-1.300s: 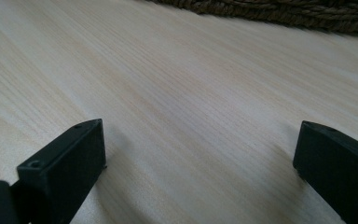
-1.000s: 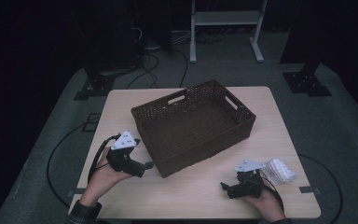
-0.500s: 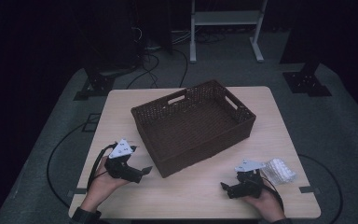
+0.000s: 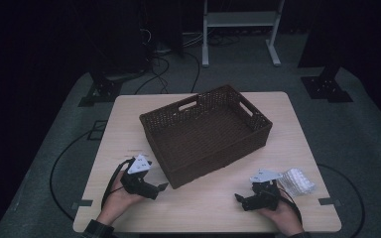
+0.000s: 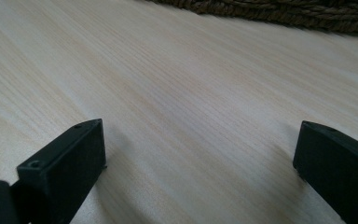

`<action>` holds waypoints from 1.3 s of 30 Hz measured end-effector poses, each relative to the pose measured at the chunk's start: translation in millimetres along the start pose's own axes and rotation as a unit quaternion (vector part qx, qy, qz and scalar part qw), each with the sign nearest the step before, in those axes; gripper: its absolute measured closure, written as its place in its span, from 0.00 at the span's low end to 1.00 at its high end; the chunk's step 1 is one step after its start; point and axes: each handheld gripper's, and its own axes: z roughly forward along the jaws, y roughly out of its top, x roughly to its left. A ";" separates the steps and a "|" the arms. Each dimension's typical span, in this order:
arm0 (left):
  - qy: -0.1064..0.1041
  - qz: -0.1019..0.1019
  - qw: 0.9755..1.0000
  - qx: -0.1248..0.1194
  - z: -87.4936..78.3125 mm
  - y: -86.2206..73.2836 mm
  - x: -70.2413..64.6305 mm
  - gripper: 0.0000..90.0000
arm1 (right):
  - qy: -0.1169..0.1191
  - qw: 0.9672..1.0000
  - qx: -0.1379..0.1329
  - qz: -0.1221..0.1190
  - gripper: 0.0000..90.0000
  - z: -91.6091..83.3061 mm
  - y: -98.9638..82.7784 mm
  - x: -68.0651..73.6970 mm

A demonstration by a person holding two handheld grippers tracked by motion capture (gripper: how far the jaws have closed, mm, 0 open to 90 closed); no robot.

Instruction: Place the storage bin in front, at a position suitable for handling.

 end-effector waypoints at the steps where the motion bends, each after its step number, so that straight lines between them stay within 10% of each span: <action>1: -0.003 0.001 1.000 0.005 2.7 -1.5 -0.5 0.00 | 0.000 1.000 0.000 0.000 0.02 0.0 0.0 0.0; 19: -0.001 0.006 0.999 0.044 37.5 -10.6 -9.7 0.00 | 0.000 1.000 0.000 0.000 0.02 0.0 0.0 0.1; 39: 0.013 -0.015 0.999 0.032 47.5 -14.8 -12.3 0.10 | -0.001 1.000 0.000 0.000 0.02 0.0 0.0 0.4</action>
